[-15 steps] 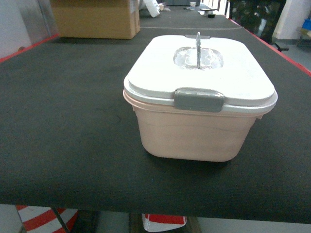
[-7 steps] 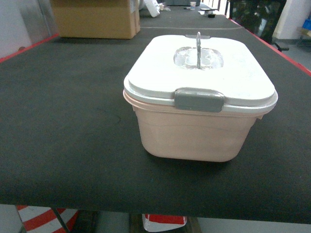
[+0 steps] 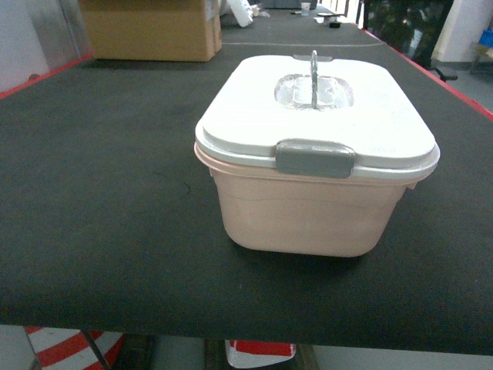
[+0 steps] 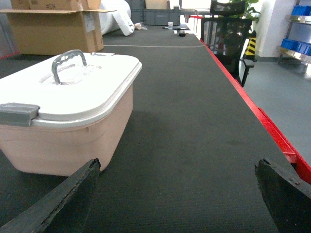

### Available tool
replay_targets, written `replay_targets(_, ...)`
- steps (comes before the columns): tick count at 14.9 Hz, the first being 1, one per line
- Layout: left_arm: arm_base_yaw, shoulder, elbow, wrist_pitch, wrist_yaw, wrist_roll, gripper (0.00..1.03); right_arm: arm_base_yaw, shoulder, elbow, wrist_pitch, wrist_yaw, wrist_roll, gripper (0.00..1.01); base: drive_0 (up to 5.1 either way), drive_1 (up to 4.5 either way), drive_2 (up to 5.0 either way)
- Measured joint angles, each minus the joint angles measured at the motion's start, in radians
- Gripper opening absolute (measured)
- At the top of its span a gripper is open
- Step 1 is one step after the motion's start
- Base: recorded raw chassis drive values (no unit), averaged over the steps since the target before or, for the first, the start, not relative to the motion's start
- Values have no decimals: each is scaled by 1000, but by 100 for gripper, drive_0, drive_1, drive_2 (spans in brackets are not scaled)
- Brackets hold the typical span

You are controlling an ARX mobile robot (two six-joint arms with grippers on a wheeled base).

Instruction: Pick capacitor and pack into box

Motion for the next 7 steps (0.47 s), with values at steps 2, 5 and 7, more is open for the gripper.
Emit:
replay_targets(2, 0, -23, 4, 30, 0, 0, 2, 0, 0, 0, 0, 0, 0, 98, 0, 0, 0)
replay_targets(5, 0, -23, 0, 11, 1, 0, 5, 0, 0, 0, 0, 0, 0, 98, 0, 0, 0)
replay_targets(7, 0, -23, 0, 11, 1, 0, 28, 0, 0, 0, 0, 0, 0, 98, 0, 0, 0)
